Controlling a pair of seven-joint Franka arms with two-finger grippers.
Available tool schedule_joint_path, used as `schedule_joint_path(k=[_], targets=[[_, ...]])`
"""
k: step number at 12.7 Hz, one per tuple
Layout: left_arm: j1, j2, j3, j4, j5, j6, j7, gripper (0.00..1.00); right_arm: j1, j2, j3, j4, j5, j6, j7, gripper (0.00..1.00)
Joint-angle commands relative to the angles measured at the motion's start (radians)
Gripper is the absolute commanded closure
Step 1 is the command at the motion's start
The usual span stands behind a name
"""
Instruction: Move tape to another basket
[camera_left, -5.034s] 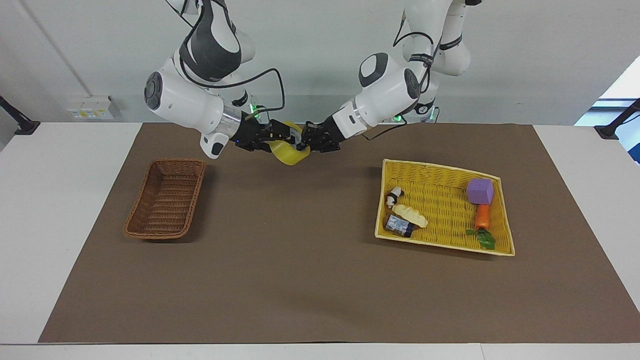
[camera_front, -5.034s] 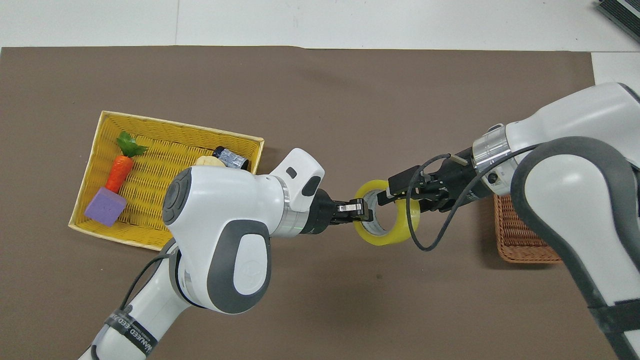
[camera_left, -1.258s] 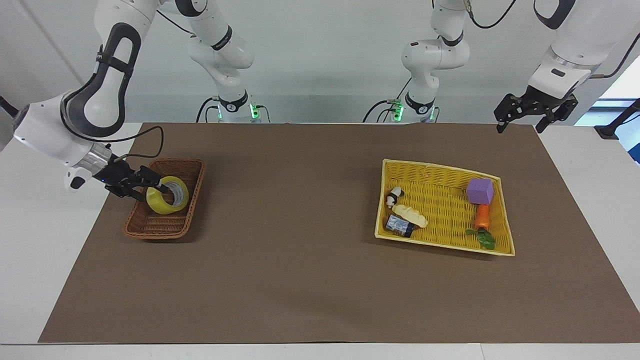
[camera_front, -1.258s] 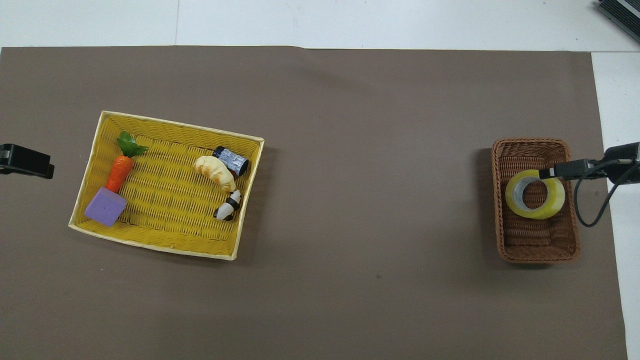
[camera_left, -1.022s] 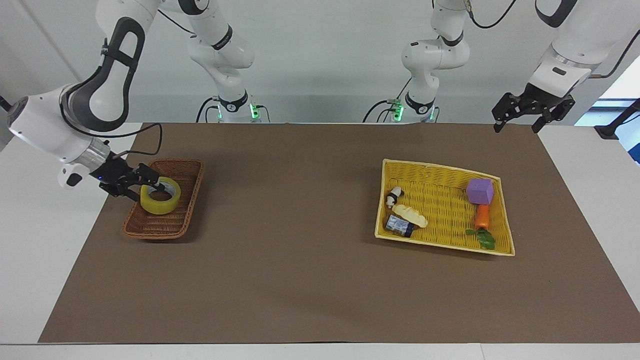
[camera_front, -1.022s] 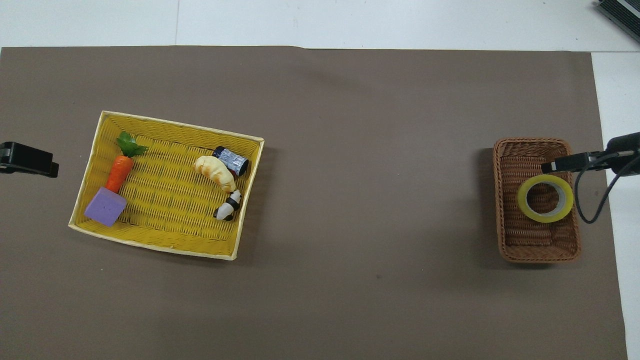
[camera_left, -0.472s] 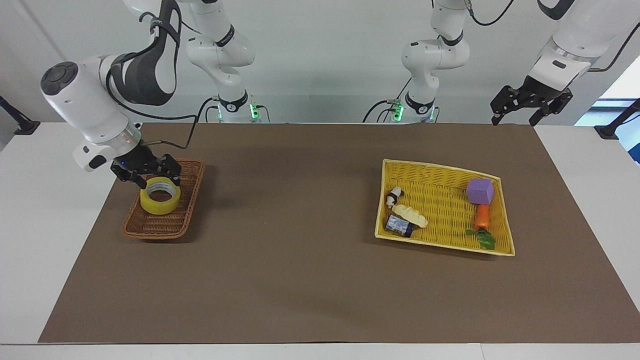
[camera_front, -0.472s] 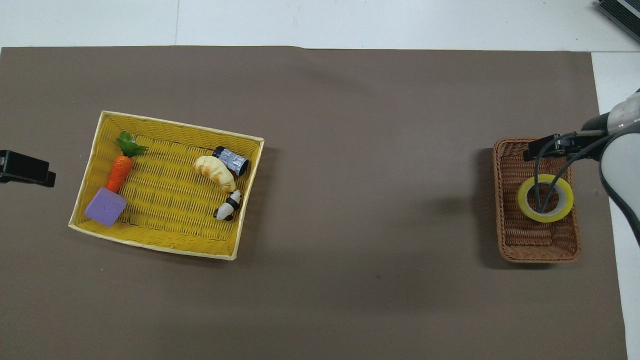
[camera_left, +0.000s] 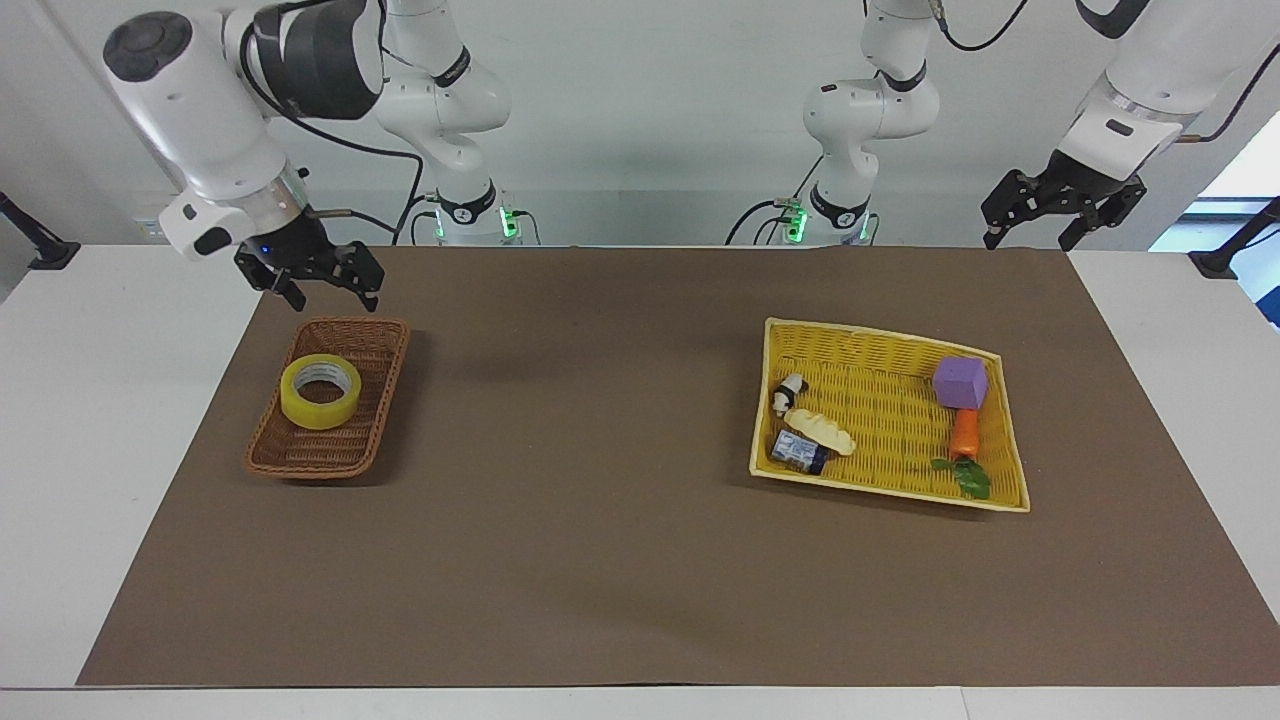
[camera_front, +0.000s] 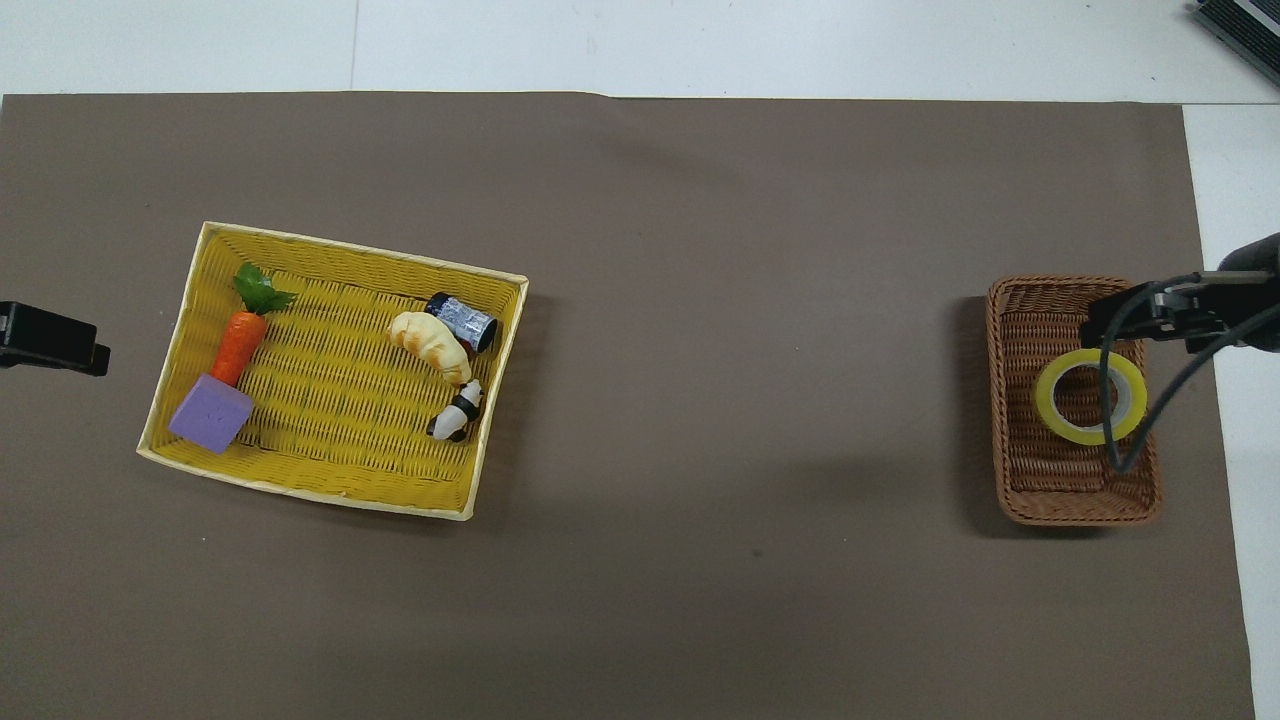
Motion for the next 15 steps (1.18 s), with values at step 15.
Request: schedule_joint_path(k=[15], targets=[[0.017,-0.010,-0.006,0.007,-0.014,-0.021,-0.003,0.00,0.001,-0.118,0.008,0.009,-0.070,-0.099,0.024,0.00]])
